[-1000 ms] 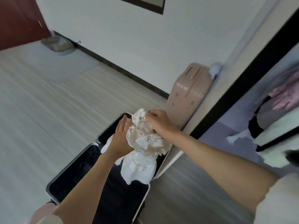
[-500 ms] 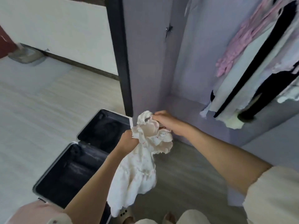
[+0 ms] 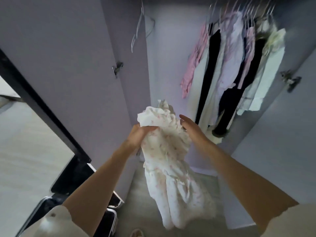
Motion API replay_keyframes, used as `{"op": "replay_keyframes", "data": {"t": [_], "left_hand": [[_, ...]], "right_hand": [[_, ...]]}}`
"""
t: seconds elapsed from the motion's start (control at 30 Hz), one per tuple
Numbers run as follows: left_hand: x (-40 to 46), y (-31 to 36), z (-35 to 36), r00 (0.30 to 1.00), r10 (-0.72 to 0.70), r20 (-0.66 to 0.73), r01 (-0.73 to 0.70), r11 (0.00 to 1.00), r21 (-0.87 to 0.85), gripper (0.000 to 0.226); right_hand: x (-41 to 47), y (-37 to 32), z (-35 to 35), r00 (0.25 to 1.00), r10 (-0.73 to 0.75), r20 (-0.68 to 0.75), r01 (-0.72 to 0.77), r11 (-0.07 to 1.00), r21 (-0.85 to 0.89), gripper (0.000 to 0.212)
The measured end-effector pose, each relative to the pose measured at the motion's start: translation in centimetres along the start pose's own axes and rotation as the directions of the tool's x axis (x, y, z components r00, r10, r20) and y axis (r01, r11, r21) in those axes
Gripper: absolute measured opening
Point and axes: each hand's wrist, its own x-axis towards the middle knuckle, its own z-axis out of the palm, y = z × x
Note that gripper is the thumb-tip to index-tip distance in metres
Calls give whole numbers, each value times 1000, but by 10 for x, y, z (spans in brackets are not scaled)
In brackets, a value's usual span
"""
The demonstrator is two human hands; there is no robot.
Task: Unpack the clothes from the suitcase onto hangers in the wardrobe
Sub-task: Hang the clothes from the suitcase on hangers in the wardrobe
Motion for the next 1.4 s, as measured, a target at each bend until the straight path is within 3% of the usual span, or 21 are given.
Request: {"op": "replay_keyframes", "data": {"t": [0.07,0.2,0.3,0.47,0.67,0.73,0.77,0.83,0.87,0.93,1.0,1.1,1.23,1.4], "left_hand": [[18,24,9,1000,6,9,-5,999,-48,17],[53,69,11,999,35,25,-33,996,-86,17],[73,95,2,997,59,39,-57,997,-45,17],[121,131,-44,987,161,26,-161,987,-11,23],[185,171,-96,961,150,233,-127,986,-109,40],[204,178,-101,971,182,152,-169,981,-93,33],[213,179,-100,977,211,37,-207,975,-80,26],[231,178,-99,945,260,-199,-260,965,25,10],[236,176,-98,917,298,-264,-274,954,125,6],[241,172,-98,869,383,-312,-266,895,358,12],[245,170,-102,836,445,-322,-222,810,543,19],[254,168,-104,815,498,-297,-218,737,640,18],[263,174,-107,794,539,-280,-165,635,754,26],[276,175,-116,752,543,-375,-98,654,750,25]], "right_hand": [[5,-1,-14,995,-76,66,76,997,-12,48],[33,-16,-23,985,-123,123,151,956,-250,48],[70,-39,-28,978,-207,8,195,907,-374,30],[127,-93,-39,928,-338,-159,237,862,-447,32],[204,-140,-24,863,-417,-283,256,847,-466,27],[223,-143,-18,895,-394,-209,246,827,-505,21],[232,-141,-18,931,-350,-103,242,804,-543,18],[244,-142,-19,976,-172,133,216,704,-676,20],[245,-146,-19,980,-73,186,186,674,-715,25],[257,-154,-17,978,-50,203,168,761,-627,23],[277,-168,-8,989,-116,93,146,881,-449,30],[315,-192,15,992,-127,-12,119,957,-263,36],[359,-223,51,990,-140,2,140,990,-19,36],[401,-245,85,996,-83,38,78,989,126,20]]}}
